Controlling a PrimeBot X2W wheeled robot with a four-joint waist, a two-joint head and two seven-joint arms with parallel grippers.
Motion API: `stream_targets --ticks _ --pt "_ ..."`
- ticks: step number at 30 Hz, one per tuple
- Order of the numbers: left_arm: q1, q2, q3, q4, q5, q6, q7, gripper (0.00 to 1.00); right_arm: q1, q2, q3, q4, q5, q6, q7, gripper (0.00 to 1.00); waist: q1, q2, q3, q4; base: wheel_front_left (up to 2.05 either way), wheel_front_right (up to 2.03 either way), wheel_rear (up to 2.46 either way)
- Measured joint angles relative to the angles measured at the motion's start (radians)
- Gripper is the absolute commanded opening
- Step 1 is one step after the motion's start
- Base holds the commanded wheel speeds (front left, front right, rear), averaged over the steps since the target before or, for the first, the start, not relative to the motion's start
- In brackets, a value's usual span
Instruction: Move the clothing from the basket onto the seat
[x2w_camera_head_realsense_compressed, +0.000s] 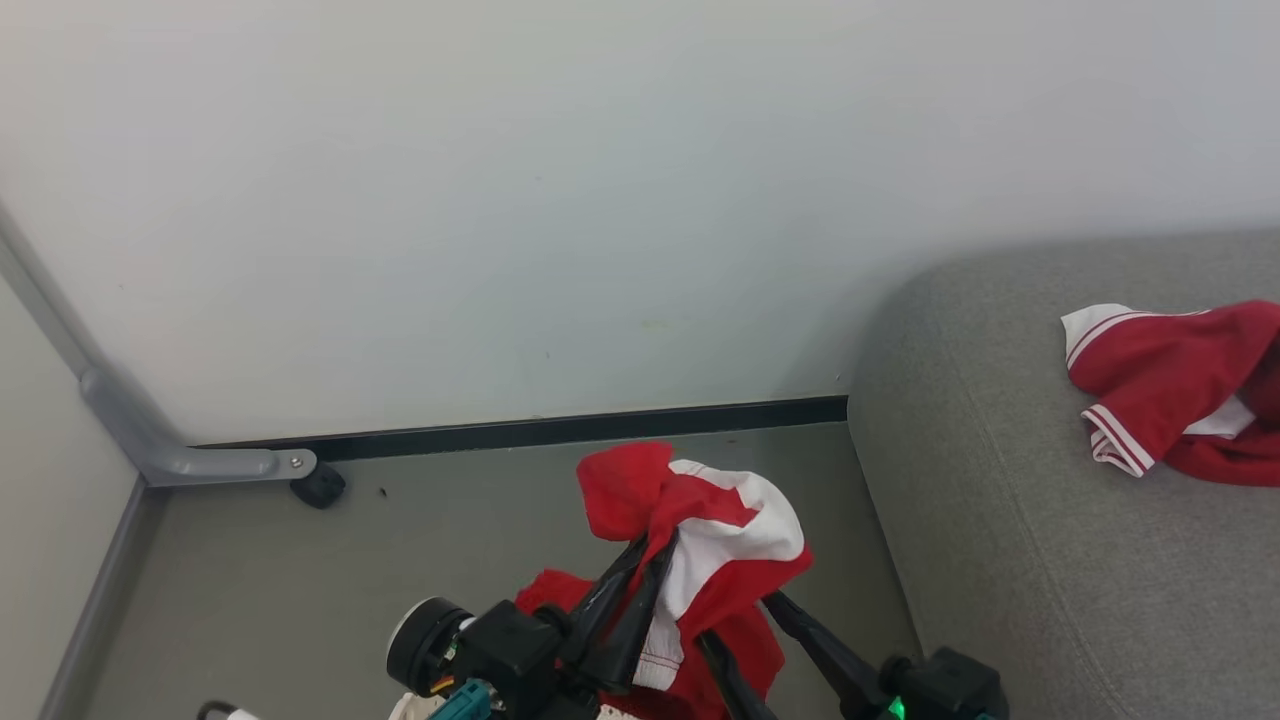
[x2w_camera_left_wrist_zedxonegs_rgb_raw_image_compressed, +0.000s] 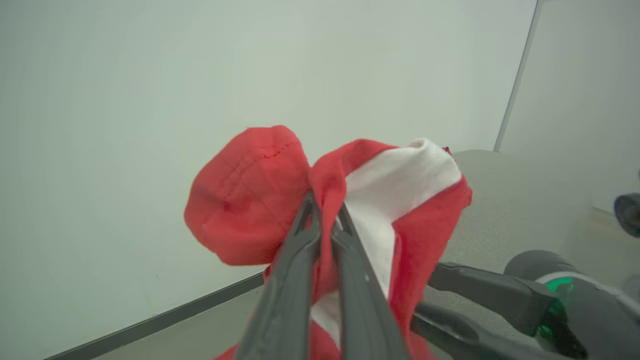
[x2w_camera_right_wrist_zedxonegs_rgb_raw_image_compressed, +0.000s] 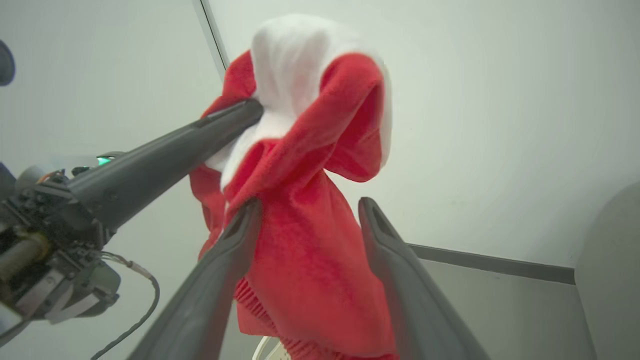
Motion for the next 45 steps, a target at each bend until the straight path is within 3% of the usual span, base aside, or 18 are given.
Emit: stream_targets --ticks 15,16,17,30,31,32,33,34,35,45 --pt "-0.003 -0.002 -0.007 -0.014 0.000 0.000 0.021 0.00 -0.119 0.020 0.097 0.186 0.014 0.023 0.068 0.98 0.0000 0.0000 0.005 0.037 0.00 0.00 0.00" --pt "-0.004 -0.002 -0.007 -0.015 0.000 0.000 0.021 0.00 -0.127 0.021 0.101 0.199 0.018 0.023 0.072 0.35 0.0000 0.0000 0.005 0.038 0.00 0.00 0.00" --pt "-0.004 -0.002 -0.008 -0.017 0.000 0.000 0.021 0.00 -0.134 0.023 0.103 0.209 0.021 0.023 0.075 0.00 0.0000 0.0000 0.005 0.039 0.00 0.00 0.00" --pt "-0.004 -0.001 -0.013 -0.026 -0.003 0.001 0.030 0.00 -0.178 0.031 0.101 0.271 0.064 0.027 0.047 0.00 0.0000 0.0001 0.003 0.048 0.00 0.00 0.00" --pt "-0.004 0.000 -0.015 -0.027 -0.003 0.001 0.033 0.19 -0.182 0.031 0.095 0.272 0.064 0.028 0.040 0.00 0.0000 0.0000 0.003 0.048 0.00 0.00 0.00" --pt "-0.004 0.001 -0.017 -0.029 -0.003 0.001 0.037 0.46 -0.186 0.031 0.088 0.274 0.064 0.028 0.036 0.00 0.0000 0.0001 0.003 0.047 0.00 0.00 0.00" --pt "-0.004 0.002 -0.023 -0.029 -0.002 0.001 0.041 0.80 -0.193 0.031 0.079 0.278 0.067 0.028 0.030 0.00 0.0000 0.0001 0.003 0.047 0.00 0.00 0.00" --pt "-0.004 0.005 -0.031 -0.030 -0.002 0.000 0.049 0.95 -0.200 0.031 0.067 0.281 0.071 0.028 0.024 0.00 0.0000 0.0001 0.004 0.046 0.00 0.00 0.00" --pt "-0.003 0.006 -0.037 -0.030 -0.002 0.000 0.052 1.00 -0.210 0.031 0.055 0.287 0.072 0.028 0.017 0.00 0.0000 0.0001 0.004 0.045 0.00 0.00 0.00" --pt "0.003 0.020 -0.053 -0.064 0.009 0.001 0.056 1.00 -0.312 0.005 -0.049 0.336 0.073 0.016 -0.034 0.00 0.0000 0.0001 0.022 0.023 0.00 0.00 0.00"
